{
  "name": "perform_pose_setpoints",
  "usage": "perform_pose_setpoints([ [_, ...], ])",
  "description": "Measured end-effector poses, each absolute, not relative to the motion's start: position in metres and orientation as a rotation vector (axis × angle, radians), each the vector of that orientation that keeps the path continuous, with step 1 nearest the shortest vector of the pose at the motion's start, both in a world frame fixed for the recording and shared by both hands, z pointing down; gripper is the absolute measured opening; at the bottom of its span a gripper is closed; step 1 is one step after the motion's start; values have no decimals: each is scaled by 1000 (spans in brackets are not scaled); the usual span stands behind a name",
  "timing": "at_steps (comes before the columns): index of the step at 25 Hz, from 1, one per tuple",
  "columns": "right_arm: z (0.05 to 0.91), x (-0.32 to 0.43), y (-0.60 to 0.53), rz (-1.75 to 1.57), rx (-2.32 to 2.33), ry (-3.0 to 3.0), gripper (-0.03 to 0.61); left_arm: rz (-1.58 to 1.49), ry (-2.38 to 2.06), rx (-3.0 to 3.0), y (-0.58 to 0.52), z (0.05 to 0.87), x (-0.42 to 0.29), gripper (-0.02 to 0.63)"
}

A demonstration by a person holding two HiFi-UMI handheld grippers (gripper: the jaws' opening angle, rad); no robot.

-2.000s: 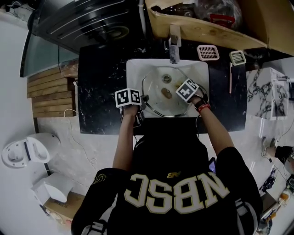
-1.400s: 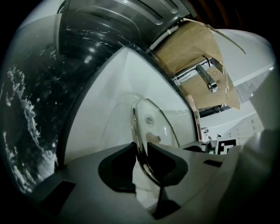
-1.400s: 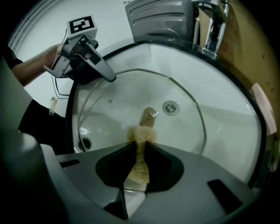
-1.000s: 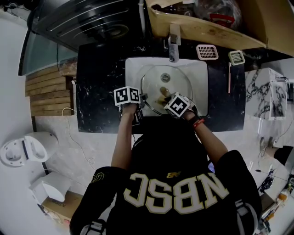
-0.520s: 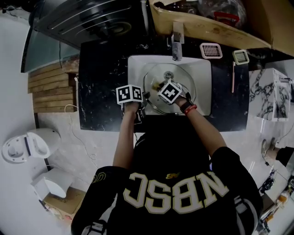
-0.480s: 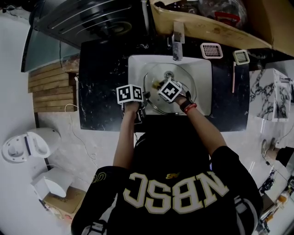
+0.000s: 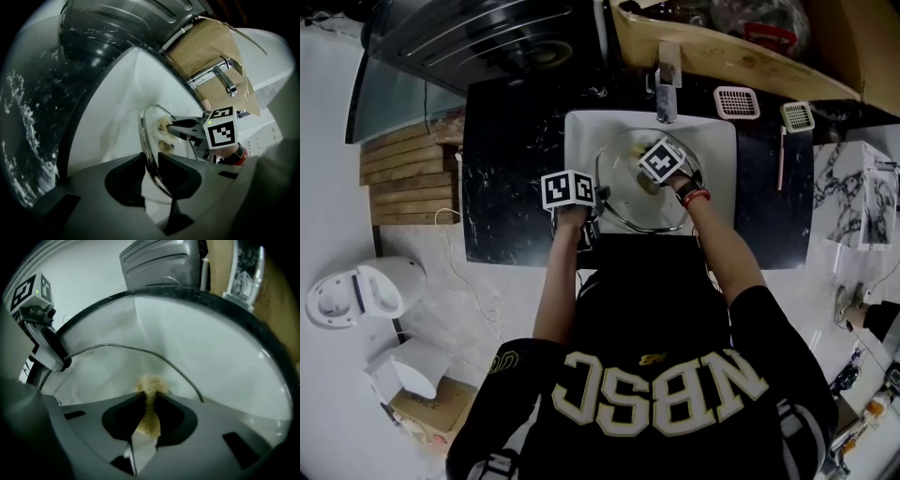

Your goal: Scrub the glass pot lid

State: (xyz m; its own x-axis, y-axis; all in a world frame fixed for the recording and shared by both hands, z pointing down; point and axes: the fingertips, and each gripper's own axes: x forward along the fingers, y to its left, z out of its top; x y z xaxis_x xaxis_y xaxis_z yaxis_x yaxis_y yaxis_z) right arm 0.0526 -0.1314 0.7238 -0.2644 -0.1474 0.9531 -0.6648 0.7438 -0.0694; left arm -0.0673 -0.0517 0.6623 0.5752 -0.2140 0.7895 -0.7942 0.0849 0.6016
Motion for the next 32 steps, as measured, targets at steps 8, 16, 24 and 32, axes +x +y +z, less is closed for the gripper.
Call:
perform_pose_setpoints([
  [8,723,119,-113,559,657,-1680,76,532,-904,1461,-52,662,-67,97],
  [16,706,146,-65,616,640,-1584,75,520,-895,1481,-52,658,-65,97],
  [24,688,120,-28,711,629,-1693,74,510,-897,1479,-53,659,-65,95],
  [32,671,67,2,853,515,-1820,74,520,-909,1487,-54,660,-65,95],
])
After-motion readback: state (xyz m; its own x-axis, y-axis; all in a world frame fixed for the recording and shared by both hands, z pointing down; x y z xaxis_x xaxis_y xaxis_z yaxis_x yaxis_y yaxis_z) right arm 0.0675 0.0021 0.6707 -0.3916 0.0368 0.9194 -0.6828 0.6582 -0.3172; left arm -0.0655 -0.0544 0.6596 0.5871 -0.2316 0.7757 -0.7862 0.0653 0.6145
